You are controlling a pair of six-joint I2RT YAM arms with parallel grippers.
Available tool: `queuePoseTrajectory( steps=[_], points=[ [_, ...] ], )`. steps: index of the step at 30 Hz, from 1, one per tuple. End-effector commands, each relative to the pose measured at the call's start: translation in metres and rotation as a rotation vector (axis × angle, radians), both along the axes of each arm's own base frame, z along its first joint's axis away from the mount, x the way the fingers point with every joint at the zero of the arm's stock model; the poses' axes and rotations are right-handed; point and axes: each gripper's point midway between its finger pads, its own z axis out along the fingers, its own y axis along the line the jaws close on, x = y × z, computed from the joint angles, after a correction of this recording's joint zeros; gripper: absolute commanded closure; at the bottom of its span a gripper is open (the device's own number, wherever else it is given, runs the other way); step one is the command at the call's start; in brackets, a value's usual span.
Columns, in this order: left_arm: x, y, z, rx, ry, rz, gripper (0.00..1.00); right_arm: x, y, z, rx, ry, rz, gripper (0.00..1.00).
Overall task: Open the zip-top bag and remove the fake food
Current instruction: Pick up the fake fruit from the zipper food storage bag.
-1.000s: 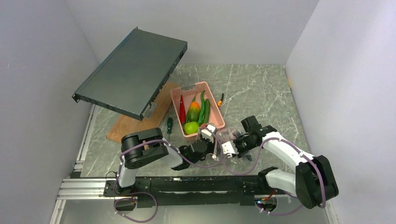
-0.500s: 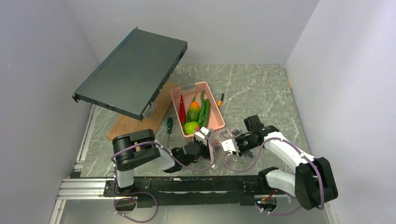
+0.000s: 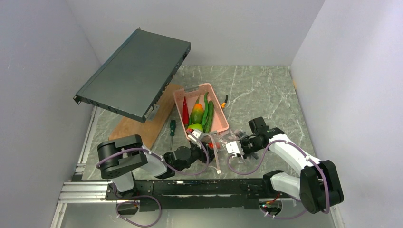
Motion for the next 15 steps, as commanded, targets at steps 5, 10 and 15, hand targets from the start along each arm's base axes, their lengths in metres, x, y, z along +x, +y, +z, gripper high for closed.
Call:
queuePoseTrajectory(
  steps=[5,10,15],
  points=[
    [-0.011,0.005,0.039,-0.133,-0.008,-0.038,1.00,0.008,0.001,0.010,0.018,-0.034,0.002,0.92],
    [-0.019,0.005,0.049,-0.121,-0.023,-0.087,1.00,0.007,0.001,0.010,0.016,-0.032,0.006,0.91],
    [-0.028,0.003,0.051,-0.100,-0.014,-0.137,1.00,0.003,-0.002,0.010,0.007,-0.017,0.027,0.88]
  ],
)
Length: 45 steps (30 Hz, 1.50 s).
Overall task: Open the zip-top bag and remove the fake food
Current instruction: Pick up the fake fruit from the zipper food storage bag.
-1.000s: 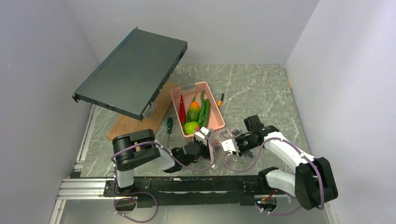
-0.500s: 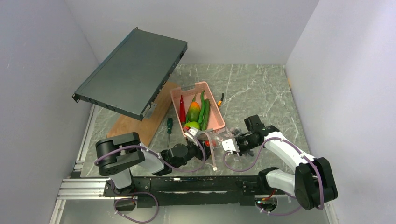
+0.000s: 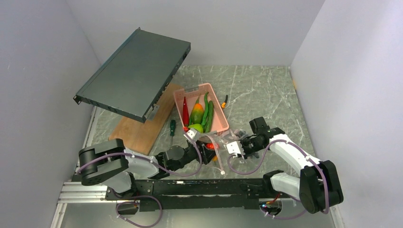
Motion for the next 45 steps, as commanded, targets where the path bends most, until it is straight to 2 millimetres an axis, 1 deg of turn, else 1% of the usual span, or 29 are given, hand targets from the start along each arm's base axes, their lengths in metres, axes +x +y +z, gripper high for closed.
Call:
queuePoseTrajectory(
  steps=[1,5,11,18,23,32,39,45],
  points=[
    [-0.011,-0.003,0.009,0.002,-0.001,-0.061,1.00,0.003,0.001,0.010,0.009,-0.013,0.031,0.87],
    [-0.009,0.004,0.007,0.034,0.024,-0.032,1.00,0.001,0.001,0.010,0.008,-0.007,0.038,0.87],
    [-0.003,0.018,0.009,0.021,0.076,0.046,1.00,0.000,0.000,0.009,0.004,-0.004,0.042,0.87],
    [0.001,0.026,0.015,-0.037,0.123,0.095,1.00,0.000,-0.001,0.008,0.000,-0.002,0.040,0.87],
    [0.003,0.034,0.023,-0.049,0.123,0.131,1.00,0.000,-0.001,0.008,0.000,-0.003,0.042,0.86],
    [0.008,0.046,0.024,0.041,0.172,0.203,1.00,0.001,-0.001,0.007,-0.002,-0.002,0.041,0.86],
    [0.009,0.058,0.030,0.057,0.172,0.243,1.00,0.001,-0.001,0.007,-0.005,-0.001,0.038,0.86],
    [0.014,0.069,0.036,0.115,0.180,0.301,1.00,0.001,-0.001,0.006,-0.005,0.000,0.039,0.86]
  ],
)
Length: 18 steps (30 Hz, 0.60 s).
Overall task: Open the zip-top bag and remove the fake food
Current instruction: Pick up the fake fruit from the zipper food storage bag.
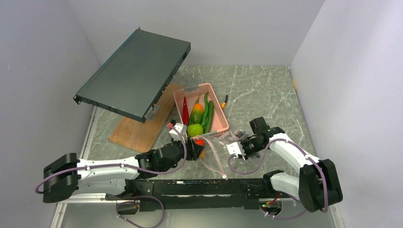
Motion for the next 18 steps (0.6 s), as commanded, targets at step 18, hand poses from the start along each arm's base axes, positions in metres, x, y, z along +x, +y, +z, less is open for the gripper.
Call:
queuePoseTrajectory(
  steps=[18],
  points=[
    [0.034,0.017,0.039,0.388,-0.080,0.248,1.00,0.006,0.002,0.008,0.007,-0.017,0.015,0.85]
  ],
)
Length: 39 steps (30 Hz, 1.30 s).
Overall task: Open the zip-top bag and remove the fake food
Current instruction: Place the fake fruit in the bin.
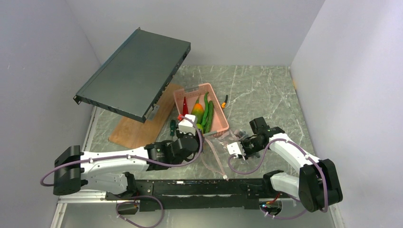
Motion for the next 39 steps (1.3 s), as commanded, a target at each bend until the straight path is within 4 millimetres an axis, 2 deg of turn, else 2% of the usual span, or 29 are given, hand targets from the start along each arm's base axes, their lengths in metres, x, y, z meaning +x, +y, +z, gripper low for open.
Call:
queuePoseTrajectory(
  steps=[1,8,19,25,32,39],
  points=[
    [0.013,0.013,0.011,0.157,-0.060,0.075,1.00,0.006,0.003,0.008,0.012,-0.017,0.015,0.85],
    [0.025,0.014,0.030,0.291,-0.133,0.086,1.00,0.006,0.002,0.008,0.009,-0.016,0.016,0.85],
    [0.041,0.000,0.040,0.529,-0.266,-0.010,1.00,0.006,0.002,0.007,0.008,-0.014,0.017,0.84],
    [0.059,-0.012,0.040,0.628,-0.312,-0.071,1.00,0.005,0.002,0.007,0.008,-0.013,0.016,0.84],
    [0.079,-0.018,0.031,0.720,-0.313,-0.154,1.00,0.006,0.002,0.007,0.006,-0.015,0.017,0.84],
    [0.093,-0.023,0.025,0.729,-0.295,-0.242,1.00,0.005,0.001,0.006,0.003,-0.010,0.018,0.84]
  ],
)
